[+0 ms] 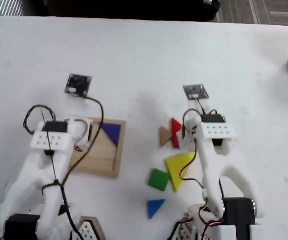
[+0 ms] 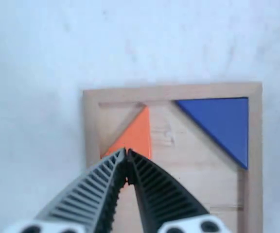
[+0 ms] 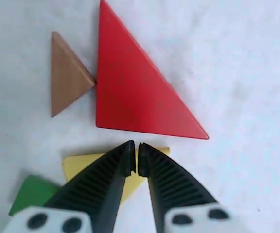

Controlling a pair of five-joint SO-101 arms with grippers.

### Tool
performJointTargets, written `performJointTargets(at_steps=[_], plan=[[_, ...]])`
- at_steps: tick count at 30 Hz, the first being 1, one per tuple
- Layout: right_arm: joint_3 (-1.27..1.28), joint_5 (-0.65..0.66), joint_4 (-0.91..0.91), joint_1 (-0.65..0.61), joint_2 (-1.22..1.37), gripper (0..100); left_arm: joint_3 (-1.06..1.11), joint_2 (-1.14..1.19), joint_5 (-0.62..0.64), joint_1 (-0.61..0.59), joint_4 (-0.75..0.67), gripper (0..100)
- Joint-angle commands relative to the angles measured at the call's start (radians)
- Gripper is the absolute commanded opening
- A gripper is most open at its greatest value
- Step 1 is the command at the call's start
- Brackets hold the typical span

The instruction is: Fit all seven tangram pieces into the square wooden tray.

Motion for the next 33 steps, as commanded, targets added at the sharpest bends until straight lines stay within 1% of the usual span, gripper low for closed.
performJointTargets(at_steps=[1,3,9,13,16,22,25,28,33], plan=[[-0.005,0.018,-0.016,-0.008,-0.044,1.8,-0.017,-0.033,0.083,-0.007,-0.057,2],[-0.005,0.018,-0.016,-0.01,-0.044,1.8,-0.048,0.022,0.112,-0.005,-0.057,2],[-0.005,0.018,-0.016,-0.008,-0.044,1.8,-0.186,0.246,0.112,-0.005,-0.054,2],[-0.005,0.018,-0.016,-0.008,-0.044,1.8,-0.244,0.34,0.11,-0.005,-0.049,2],[-0.005,0.018,-0.016,-0.008,-0.044,1.8,-0.247,0.344,0.109,0.002,-0.034,2],[-0.005,0.018,-0.016,-0.013,-0.044,1.8,-0.25,0.343,0.109,0.056,0.008,2],[-0.005,0.02,-0.016,-0.012,-0.044,1.8,-0.258,0.338,0.109,0.036,0.012,2],[-0.005,0.02,-0.016,-0.015,-0.044,1.8,-0.256,0.283,0.109,-0.007,0.014,2],[-0.005,0.02,-0.016,-0.015,-0.044,1.8,-0.218,0.246,0.115,-0.045,-0.044,2]])
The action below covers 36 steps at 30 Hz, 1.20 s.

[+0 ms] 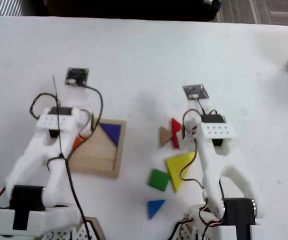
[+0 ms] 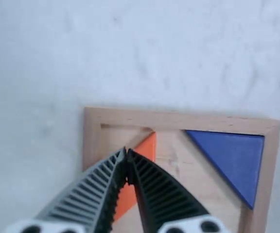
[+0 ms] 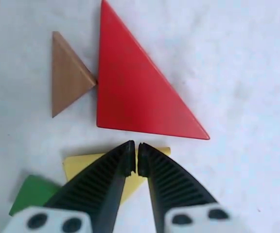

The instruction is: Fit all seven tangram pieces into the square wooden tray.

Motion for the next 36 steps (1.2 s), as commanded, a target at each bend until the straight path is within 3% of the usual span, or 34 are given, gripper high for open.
performJointTargets(at_steps=[1,8,15,19,29,36], plan=[[-0.005,0.02,-0.016,-0.013,-0.044,1.8,-0.012,-0.035,0.014,-0.025,-0.054,2],[-0.005,0.02,-0.016,-0.012,-0.044,1.8,-0.124,0.157,0.008,-0.039,0.006,2],[-0.005,0.04,-0.016,-0.005,-0.044,1.8,-0.138,0.176,0.006,-0.039,0.092,2],[-0.005,0.043,-0.016,-0.005,-0.044,1.8,-0.109,0.163,0.006,-0.028,0.144,2],[-0.005,0.044,-0.016,-0.005,-0.044,1.8,0.041,-0.015,-0.037,-0.027,0.092,2],[-0.005,0.044,-0.016,-0.008,-0.044,1.8,0.107,-0.044,-0.071,0.108,0.081,2]])
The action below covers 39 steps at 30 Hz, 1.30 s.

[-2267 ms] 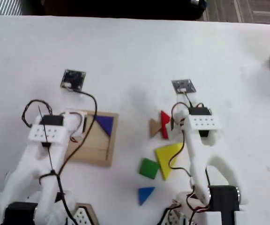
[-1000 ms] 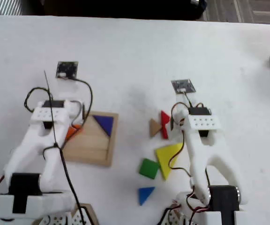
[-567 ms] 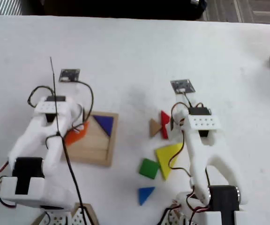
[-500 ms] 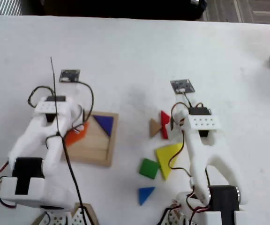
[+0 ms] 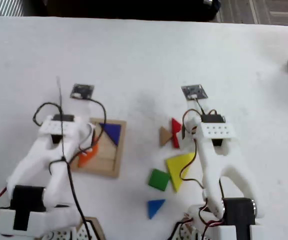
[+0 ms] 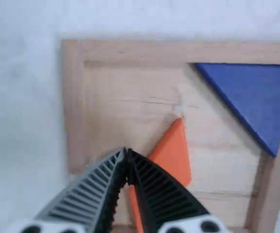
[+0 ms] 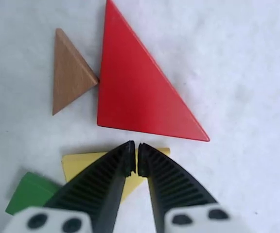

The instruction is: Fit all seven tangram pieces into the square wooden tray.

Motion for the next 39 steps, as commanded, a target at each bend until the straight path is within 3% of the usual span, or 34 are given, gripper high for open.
performJointTargets(at_steps=[1,14,19,24,32,39], plan=[[-0.005,0.014,-0.016,-0.007,-0.044,1.8,0.0,-0.047,-0.012,0.074,-0.018,2],[-0.005,0.014,-0.016,-0.005,-0.044,1.8,-0.008,-0.048,-0.021,0.039,-0.018,2],[-0.005,0.014,-0.016,-0.005,-0.044,1.8,0.0,-0.048,-0.21,-0.061,-0.011,2],[-0.005,0.014,-0.016,-0.005,-0.044,1.8,0.014,-0.047,-0.255,-0.134,0.041,2],[-0.005,0.014,-0.016,-0.005,-0.044,1.8,0.06,-0.048,-0.247,0.028,0.103,2],[-0.006,0.014,-0.016,-0.005,-0.045,1.8,0.058,-0.048,-0.244,0.09,0.101,2]])
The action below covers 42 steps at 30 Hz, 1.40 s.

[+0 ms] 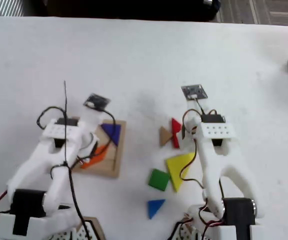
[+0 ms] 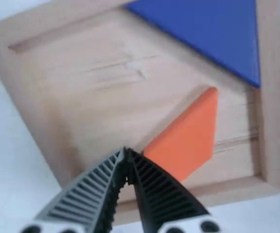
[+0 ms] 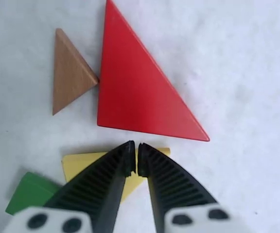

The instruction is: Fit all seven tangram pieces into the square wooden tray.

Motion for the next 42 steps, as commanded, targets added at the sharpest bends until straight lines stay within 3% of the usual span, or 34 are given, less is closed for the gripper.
performJointTargets(at_steps=[1,10,21,28,36,42], plan=[[-0.006,0.014,-0.016,-0.005,-0.045,1.8,0.006,-0.021,0.005,0.076,0.018,2],[-0.008,0.014,-0.016,-0.005,-0.045,1.8,0.008,-0.021,0.089,0.216,0.018,2],[-0.008,0.014,-0.016,-0.005,-0.045,1.8,0.008,-0.021,0.081,0.214,0.02,2],[-0.008,0.014,-0.016,-0.005,-0.044,1.8,-0.017,-0.015,0.089,0.116,0.011,2],[-0.006,0.014,-0.018,-0.005,-0.044,1.8,0.017,-0.019,0.071,0.259,0.035,2],[-0.005,0.012,-0.03,-0.007,-0.044,1.8,0.011,-0.021,-0.017,0.262,0.058,2]])
